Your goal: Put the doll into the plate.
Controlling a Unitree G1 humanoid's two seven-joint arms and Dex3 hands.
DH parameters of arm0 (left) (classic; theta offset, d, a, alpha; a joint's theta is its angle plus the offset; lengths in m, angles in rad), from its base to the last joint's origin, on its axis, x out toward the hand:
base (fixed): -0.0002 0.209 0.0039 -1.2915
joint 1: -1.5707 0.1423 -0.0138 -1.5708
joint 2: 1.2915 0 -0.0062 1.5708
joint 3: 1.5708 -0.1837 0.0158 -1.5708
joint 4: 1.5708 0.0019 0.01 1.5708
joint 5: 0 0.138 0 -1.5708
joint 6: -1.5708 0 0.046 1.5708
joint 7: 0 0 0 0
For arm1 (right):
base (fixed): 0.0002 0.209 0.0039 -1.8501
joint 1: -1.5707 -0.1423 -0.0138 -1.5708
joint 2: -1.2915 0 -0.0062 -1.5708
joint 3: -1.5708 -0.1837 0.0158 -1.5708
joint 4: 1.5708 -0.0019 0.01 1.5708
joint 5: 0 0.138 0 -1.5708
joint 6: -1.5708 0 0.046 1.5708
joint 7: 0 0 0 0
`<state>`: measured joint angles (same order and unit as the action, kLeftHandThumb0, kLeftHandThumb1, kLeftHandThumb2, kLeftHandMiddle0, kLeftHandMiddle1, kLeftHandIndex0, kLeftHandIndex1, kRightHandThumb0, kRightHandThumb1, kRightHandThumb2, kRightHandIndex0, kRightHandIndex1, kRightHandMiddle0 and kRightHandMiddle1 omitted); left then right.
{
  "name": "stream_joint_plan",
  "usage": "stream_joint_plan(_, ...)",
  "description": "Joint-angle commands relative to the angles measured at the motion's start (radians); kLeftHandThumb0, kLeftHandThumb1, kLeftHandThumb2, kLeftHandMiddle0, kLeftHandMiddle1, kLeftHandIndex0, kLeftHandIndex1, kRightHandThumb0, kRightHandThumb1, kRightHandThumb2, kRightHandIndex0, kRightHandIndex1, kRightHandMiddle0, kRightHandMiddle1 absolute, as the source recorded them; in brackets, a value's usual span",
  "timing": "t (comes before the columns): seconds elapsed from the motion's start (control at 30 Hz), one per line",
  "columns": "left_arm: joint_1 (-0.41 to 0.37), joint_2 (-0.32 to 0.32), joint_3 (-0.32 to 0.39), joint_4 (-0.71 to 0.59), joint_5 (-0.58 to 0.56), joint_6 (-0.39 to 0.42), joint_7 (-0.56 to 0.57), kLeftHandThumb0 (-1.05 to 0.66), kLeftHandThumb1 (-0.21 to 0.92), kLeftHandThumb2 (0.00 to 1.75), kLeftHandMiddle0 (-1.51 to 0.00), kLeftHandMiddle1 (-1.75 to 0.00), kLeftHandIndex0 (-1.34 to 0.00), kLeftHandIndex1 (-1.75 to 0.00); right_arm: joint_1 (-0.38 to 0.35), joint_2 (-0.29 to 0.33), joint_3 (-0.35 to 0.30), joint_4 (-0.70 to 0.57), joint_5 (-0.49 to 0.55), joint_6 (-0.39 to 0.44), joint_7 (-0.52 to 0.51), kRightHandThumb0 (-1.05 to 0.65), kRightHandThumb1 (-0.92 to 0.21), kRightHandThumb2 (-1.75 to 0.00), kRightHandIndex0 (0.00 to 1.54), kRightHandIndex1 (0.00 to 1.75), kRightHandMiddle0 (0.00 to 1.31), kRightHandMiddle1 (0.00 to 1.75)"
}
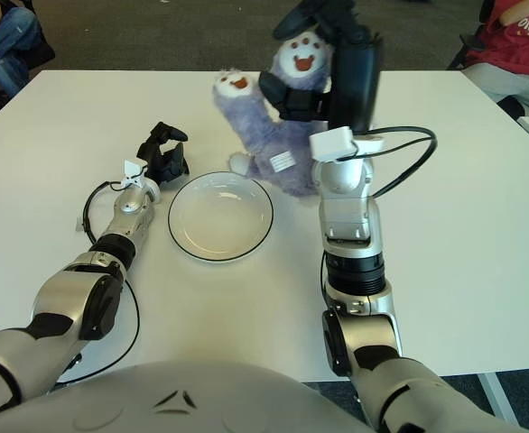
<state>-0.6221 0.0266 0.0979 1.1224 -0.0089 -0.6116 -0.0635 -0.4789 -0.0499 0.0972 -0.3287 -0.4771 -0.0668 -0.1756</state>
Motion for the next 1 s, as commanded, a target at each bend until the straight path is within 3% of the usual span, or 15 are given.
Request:
stream_joint_plan(0.0, 0.111, -0.018, -0.007, 0.069, 0.011, 0.039, 0.000, -0.39, 0.66, 0.89, -0.99, -1.75, -0.36, -1.75, -0.009, 0.012, 0.025, -0.046, 0.044, 0.087, 0.087, -0.01, -0.20, -1.29, 0.74, 1.55, 0.69, 1.46)
stream_joint_plan(0.2, 0.109, -0.019, -0.011, 0.069, 0.016, 0.048, 0.004, -0.39, 0.66, 0.89, -0.99, -1.75, -0.36, -1.75, -0.070, 0.038, 0.048, -0.014, 0.034, 0.166, 0.125, 0.00, -0.18, -1.37, 0.69, 1.60, 0.68, 1.58)
stream_joint_plan(0.33, 0.112, -0.026, -0.010, 0.066, 0.016, 0.045, 0.006, -0.39, 0.66, 0.89, -0.98, -1.75, -0.36, -1.75, -0.170, 0.048, 0.071, 0.116, 0.004, 0.131, 0.085, 0.00, -0.17, -1.40, 0.67, 1.63, 0.67, 1.61)
stream_joint_plan(0.97, 0.119, -0.042, -0.005, 0.057, 0.012, 0.021, 0.004, -0.39, 0.66, 0.88, -0.97, -1.75, -0.35, -1.75, -0.097, 0.001, 0.165, 0.156, -0.030, 0.088, 0.120, -0.01, -0.16, -1.43, 0.66, 1.66, 0.66, 1.63)
